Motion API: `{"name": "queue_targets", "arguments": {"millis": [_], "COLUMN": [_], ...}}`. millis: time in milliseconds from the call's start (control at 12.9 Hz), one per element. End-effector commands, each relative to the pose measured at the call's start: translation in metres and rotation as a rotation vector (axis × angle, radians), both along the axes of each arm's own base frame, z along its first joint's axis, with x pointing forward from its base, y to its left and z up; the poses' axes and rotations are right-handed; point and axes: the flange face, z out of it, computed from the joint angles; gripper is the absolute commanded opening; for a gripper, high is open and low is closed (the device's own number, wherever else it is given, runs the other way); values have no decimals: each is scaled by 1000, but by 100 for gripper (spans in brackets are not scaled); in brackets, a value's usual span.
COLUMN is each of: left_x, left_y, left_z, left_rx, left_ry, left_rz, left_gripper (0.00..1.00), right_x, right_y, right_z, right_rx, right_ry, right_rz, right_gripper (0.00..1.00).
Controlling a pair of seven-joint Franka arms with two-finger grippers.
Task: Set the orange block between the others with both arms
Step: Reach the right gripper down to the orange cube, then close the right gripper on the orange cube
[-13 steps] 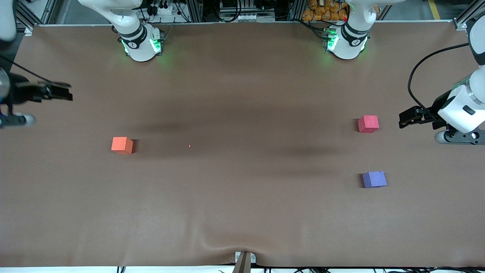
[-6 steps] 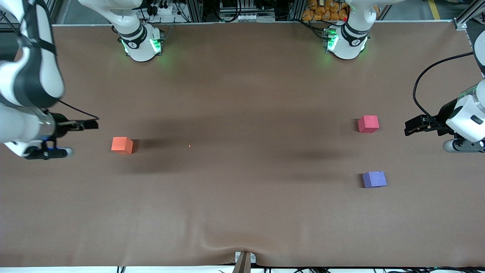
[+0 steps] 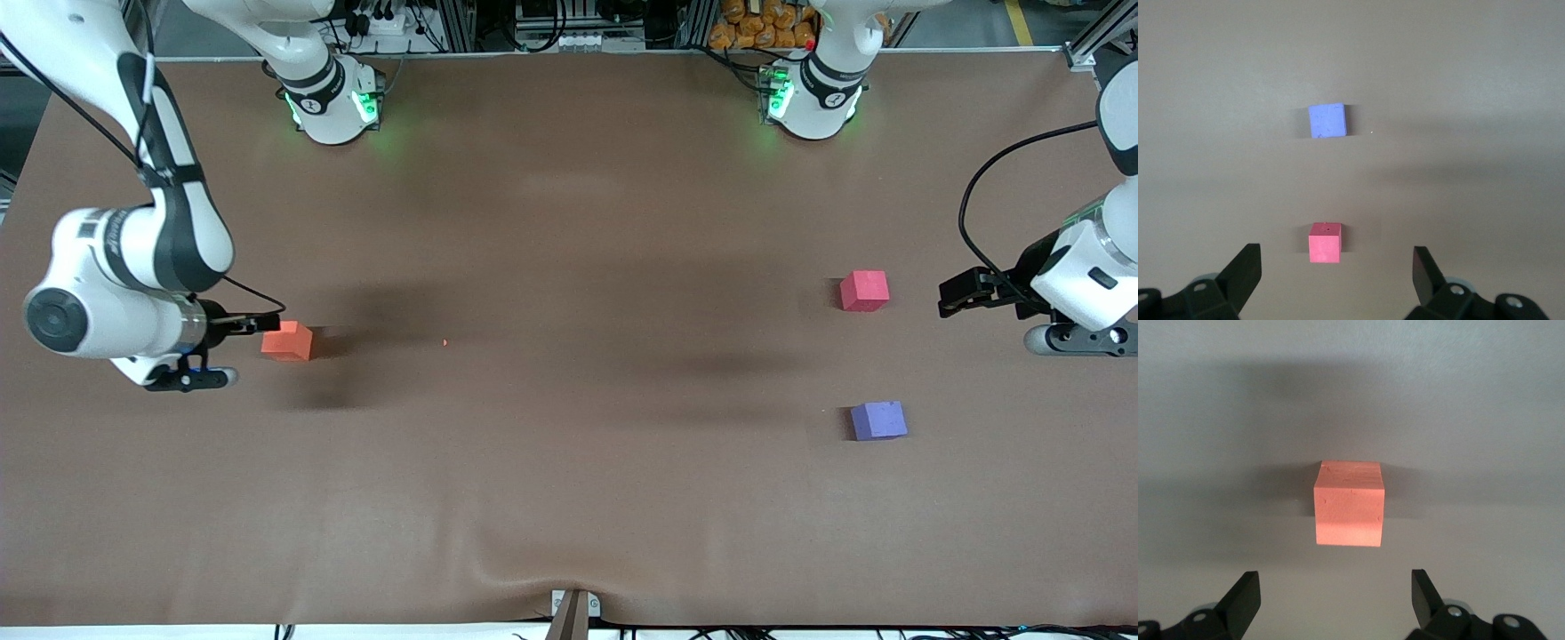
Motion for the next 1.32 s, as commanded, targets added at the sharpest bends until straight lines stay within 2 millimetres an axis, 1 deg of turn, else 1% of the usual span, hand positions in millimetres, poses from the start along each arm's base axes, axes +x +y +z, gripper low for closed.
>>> {"name": "queue_targets", "arguments": {"millis": [0,78,155,233,388,543,620,698,776,853,1008,1086,1163,1241], "left_x": [-2,-3,-3,-6,-7,-15,-21,-23,-24,-24,-25,-27,-27,-27], "left_y": [-13,-15,-21,-27,-28,-26,-25,-23,-23,-22,-19,-20,-20,-22], "left_z": [8,8,7,9,10,24,33,37,39,40,44,50,50,51], "left_rx": [20,20,17,15,15,19,21,21,21,22,23,21,18,16], "left_ry": [-17,-17,-16,-14,-13,-21,-25,-31,-33,-34,-42,-55,-55,-60], "left_rz": [-19,-24,-34,-46,-48,-49,-44,-38,-38,-35,-31,-34,-33,-37], "left_gripper": [100,100,100,100,100,100,100,100,100,100,100,100,100,100], "right_x": [3,4,4,4,4,3,2,1,1,1,5,11,22,34], "right_y": [-7,-7,-7,-7,-9,-12,-12,-12,-12,-11,-11,-6,1,12], "right_z": [-42,-57,-70,-79,-92,-97,-99,-99,-99,-98,-93,-84,-69,-52], "right_rx": [7,7,8,8,9,10,10,10,10,9,11,10,10,13], "right_ry": [9,10,13,12,13,21,27,31,35,33,21,0,-35,-74], "right_rz": [-6,-8,-8,-9,-13,-19,-19,-19,-21,-20,-20,-15,-5,9], "right_gripper": [100,100,100,100,100,100,93,79,61,48,34,31,30,31]}}
